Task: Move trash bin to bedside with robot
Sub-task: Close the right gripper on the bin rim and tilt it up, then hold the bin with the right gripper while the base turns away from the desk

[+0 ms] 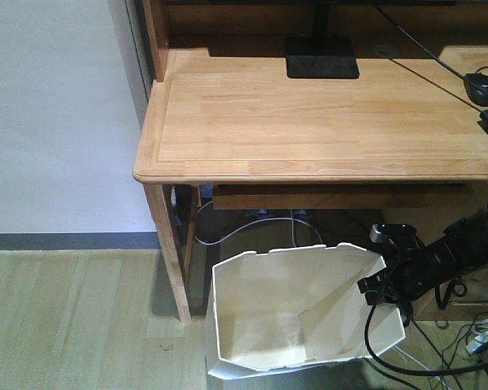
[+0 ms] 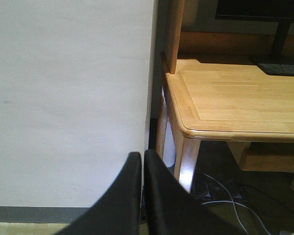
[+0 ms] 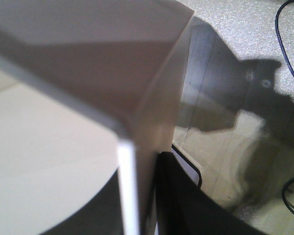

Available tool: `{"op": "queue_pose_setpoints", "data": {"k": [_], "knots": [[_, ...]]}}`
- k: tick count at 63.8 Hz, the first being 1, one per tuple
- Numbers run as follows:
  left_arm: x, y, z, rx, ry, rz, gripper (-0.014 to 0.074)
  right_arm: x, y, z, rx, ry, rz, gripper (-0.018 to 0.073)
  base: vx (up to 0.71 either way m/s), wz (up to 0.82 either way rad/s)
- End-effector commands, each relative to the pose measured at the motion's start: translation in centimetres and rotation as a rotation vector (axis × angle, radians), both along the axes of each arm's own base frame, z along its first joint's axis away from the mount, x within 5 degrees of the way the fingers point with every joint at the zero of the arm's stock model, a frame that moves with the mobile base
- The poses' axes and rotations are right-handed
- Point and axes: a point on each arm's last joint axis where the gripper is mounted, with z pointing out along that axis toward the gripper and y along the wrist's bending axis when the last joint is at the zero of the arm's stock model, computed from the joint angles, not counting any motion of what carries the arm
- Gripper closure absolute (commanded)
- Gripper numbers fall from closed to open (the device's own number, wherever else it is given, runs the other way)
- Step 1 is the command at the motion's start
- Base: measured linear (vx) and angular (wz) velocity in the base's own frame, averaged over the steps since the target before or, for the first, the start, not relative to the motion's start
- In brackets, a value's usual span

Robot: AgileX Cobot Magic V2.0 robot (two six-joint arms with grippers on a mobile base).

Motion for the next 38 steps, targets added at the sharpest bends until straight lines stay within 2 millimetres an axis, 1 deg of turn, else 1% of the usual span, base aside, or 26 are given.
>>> {"op": "queue_pose_setpoints", "data": {"k": [1, 38], "knots": [[0.04, 0.02, 0.30, -0.010, -0.072, 0.003, 0.0602, 1.00, 1.28, 3.09, 0.176, -0.043, 0.004, 0.0564, 0.00, 0.00], [0.04, 0.02, 0.30, -0.010, -0.072, 0.003, 0.0602, 1.01, 1.25, 3.07, 0.173, -0.044, 0.003, 0.0564, 0.00, 0.02]]}}
